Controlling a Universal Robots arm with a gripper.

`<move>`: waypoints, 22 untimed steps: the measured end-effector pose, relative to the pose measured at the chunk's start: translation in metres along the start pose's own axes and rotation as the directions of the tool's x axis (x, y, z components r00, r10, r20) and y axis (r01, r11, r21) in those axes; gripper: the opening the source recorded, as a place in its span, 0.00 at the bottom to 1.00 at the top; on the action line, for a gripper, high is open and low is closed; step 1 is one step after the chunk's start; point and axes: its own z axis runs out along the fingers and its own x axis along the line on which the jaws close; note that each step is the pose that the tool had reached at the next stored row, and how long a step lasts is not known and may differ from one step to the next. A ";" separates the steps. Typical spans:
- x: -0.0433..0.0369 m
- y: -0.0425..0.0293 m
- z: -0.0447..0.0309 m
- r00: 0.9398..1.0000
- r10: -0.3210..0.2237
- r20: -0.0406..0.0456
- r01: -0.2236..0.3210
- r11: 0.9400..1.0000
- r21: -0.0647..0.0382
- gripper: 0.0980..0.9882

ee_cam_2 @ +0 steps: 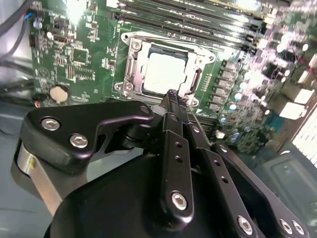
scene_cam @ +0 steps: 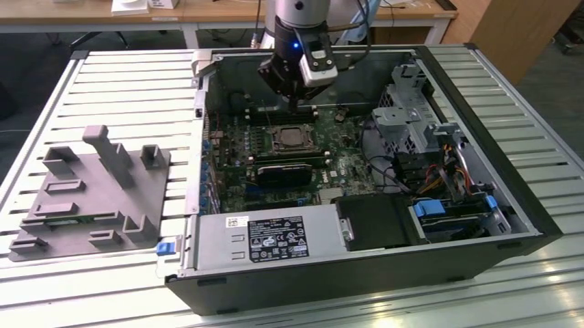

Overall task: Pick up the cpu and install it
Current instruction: 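Install the first cpu locking lever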

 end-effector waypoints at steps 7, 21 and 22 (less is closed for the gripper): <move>0.0000 0.0000 0.0002 0.992 -0.127 0.000 0.127 0.992 0.001 0.01; 0.0118 -0.0036 0.0013 0.981 -0.195 0.010 0.195 0.981 -0.010 0.01; 0.0118 -0.0036 0.0016 0.978 -0.209 0.010 0.209 0.978 -0.011 0.01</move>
